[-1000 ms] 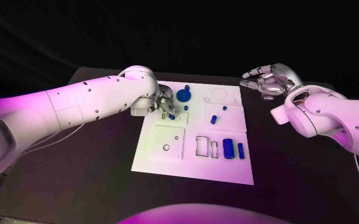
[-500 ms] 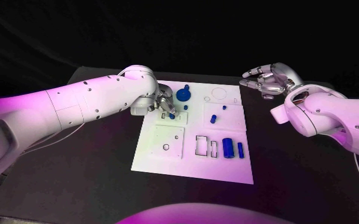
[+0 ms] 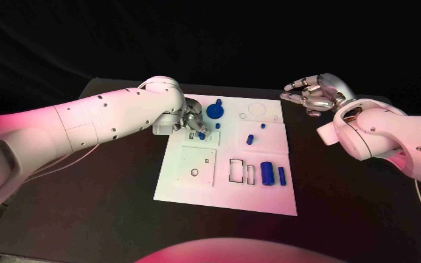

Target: Assemble the parts on the task board

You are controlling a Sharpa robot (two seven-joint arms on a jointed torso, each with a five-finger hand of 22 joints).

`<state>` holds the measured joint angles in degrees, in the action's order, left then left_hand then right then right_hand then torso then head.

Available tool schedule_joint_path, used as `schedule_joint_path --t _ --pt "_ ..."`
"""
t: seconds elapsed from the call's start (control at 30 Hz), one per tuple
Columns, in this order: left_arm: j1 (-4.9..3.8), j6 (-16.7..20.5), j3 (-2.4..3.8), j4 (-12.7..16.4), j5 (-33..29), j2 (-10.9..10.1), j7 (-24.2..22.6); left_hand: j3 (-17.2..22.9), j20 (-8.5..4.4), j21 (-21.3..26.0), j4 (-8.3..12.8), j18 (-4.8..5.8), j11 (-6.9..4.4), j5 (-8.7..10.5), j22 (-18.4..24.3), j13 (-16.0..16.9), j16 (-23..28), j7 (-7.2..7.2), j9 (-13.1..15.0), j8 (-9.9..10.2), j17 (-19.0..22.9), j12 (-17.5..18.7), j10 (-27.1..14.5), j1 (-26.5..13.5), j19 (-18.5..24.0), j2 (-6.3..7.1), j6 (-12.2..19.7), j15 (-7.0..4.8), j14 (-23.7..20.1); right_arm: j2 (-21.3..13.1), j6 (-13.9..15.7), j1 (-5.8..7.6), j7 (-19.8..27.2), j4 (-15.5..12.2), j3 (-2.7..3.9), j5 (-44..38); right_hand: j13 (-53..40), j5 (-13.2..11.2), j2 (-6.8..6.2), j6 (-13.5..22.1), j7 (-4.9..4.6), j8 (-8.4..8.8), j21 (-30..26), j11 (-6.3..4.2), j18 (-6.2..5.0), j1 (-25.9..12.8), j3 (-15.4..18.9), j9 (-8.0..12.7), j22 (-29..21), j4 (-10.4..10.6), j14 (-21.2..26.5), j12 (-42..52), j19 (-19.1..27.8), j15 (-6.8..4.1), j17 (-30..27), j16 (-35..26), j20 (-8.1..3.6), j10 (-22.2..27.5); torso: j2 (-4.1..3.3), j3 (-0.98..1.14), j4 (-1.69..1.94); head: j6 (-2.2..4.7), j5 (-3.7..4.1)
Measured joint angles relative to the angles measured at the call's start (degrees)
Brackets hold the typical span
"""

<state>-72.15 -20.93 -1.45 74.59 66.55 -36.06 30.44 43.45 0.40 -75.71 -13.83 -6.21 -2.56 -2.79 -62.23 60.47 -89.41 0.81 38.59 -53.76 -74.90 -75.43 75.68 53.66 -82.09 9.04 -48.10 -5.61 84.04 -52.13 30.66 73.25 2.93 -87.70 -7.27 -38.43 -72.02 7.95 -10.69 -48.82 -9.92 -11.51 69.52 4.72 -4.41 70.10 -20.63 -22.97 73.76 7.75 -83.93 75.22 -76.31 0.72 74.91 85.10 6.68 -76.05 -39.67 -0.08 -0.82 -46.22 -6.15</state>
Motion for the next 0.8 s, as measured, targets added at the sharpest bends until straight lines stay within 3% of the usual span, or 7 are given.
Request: schedule_joint_path --t 0.43,0.8 --pt "0.06 -0.05 0.02 -0.14 0.02 0.01 -0.02 -2.85 0.01 0.0 -1.94 0.0 0.0 -0.01 0.01 0.1 0.0 0.09 0.01 0.0 0.0 0.0 0.0 -0.87 0.0 0.42 -0.29 0.0 0.0 -0.05 0.03 -0.05 0.04 0.03 0.0 0.01 0.11 -0.2 0.2 0.0 0.0 -0.22 -0.2 0.09 0.0 -0.66 0.95 0.01 -0.05 0.64 0.0 0.0 0.0 0.0 0.0 -0.22 0.0 0.33 0.01 0.0 -0.02 0.06 -0.01" --pt "0.18 -0.08 0.14 0.23 0.08 -0.27 -0.06 -3.38 0.01 0.0 -2.29 0.0 0.0 -0.01 0.0 0.1 0.0 0.08 0.01 0.0 0.0 0.0 0.0 -1.27 0.0 0.38 -0.3 0.0 0.0 -0.06 0.03 -0.2 0.05 0.09 0.0 0.04 0.13 -0.2 0.21 0.0 0.0 -0.22 -0.42 0.0 0.0 -0.66 1.34 0.01 -0.08 1.03 0.0 0.0 0.0 0.0 0.0 -0.22 0.0 0.42 -0.03 0.0 0.0 -0.1 0.03"
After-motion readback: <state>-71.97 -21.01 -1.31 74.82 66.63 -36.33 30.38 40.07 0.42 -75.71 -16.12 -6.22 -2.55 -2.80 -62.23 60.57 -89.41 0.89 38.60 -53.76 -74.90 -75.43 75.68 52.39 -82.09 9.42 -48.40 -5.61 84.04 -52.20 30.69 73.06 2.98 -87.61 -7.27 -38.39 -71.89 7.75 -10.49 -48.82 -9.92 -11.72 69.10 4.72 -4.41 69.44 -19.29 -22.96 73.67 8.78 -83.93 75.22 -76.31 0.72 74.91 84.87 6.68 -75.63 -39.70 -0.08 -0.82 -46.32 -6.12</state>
